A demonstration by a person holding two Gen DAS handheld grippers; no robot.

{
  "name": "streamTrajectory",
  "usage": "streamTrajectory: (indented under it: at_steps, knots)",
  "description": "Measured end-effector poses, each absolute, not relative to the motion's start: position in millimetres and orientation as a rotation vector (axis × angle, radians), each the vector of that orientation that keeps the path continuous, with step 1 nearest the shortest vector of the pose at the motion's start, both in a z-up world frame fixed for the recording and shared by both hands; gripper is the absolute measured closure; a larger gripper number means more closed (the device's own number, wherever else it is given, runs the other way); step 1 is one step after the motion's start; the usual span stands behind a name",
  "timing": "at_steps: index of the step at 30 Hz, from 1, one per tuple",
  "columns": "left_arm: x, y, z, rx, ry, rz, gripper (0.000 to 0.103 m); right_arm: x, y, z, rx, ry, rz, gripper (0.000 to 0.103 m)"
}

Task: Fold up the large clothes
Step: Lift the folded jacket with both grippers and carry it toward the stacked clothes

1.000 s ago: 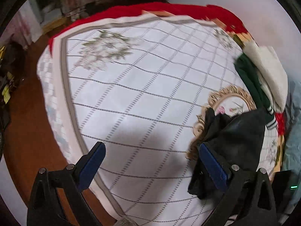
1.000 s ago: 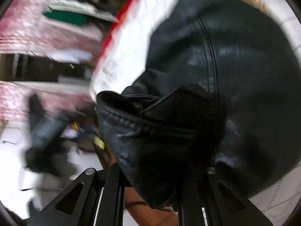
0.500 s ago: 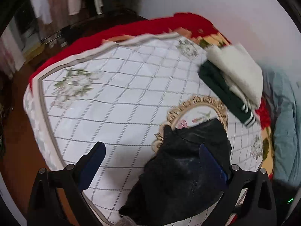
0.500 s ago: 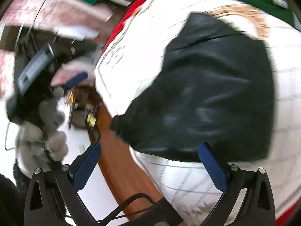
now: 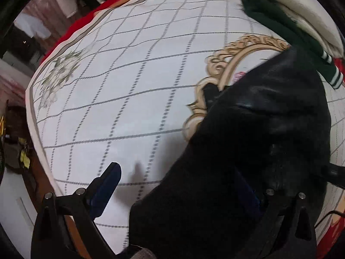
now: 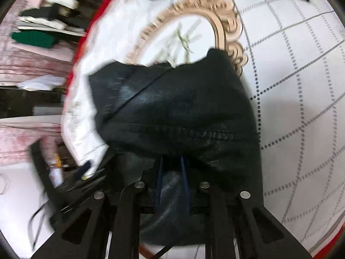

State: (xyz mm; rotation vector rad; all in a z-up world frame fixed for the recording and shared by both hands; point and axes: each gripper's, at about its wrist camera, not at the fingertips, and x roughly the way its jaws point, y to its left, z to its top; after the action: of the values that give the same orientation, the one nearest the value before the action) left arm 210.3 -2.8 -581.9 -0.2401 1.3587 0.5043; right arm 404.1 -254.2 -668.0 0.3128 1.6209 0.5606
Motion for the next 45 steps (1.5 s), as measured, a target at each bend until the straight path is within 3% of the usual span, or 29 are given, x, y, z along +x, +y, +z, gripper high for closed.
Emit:
streamTrajectory:
  at_steps: [5, 12, 13, 14, 16, 17, 28, 33, 38, 45]
  knots:
    - [201, 3, -570, -0.276, 1.398, 0.525, 0.000, 419, -248, -683, 0.327, 1.715, 0.556, 0.087]
    - [255, -31, -527, -0.289, 1.265, 0.437, 0.000, 426, -295, -614, 0.357, 1.580, 0.594, 0.083]
    - [269, -32, -534, -0.291, 1.261, 0.434, 0.000, 426, -303, -610, 0.355, 1.553, 0.588, 0.073]
    - [279, -33, -545, -0.282, 1.276, 0.440, 0.000, 426, -308, -608, 0.346, 1.536, 0.584, 0.053]
    - [296, -28, -576, -0.293, 1.325, 0.436, 0.000, 427, -325, -612, 0.335, 1.498, 0.573, 0.025]
    - [298, -21, -588, -0.342, 1.324, 0.416, 0.000, 429, -335, -616, 0.340, 1.487, 0.572, 0.023]
    - [267, 4, -592, -0.570, 1.261, 0.307, 0.000, 459, -319, -736, 0.657, 1.681, 1.026, 0.023]
    - [269, 5, -593, -0.551, 1.244, 0.311, 0.000, 468, -293, -735, 0.566, 1.719, 1.073, 0.023]
    - [260, 1, -580, -0.583, 1.232, 0.344, 0.000, 456, -302, -716, 0.580, 1.696, 0.962, 0.049]
    - [159, -4, -515, -0.623, 1.178, 0.459, 0.001, 416, -336, -673, 0.699, 1.636, 0.840, 0.052]
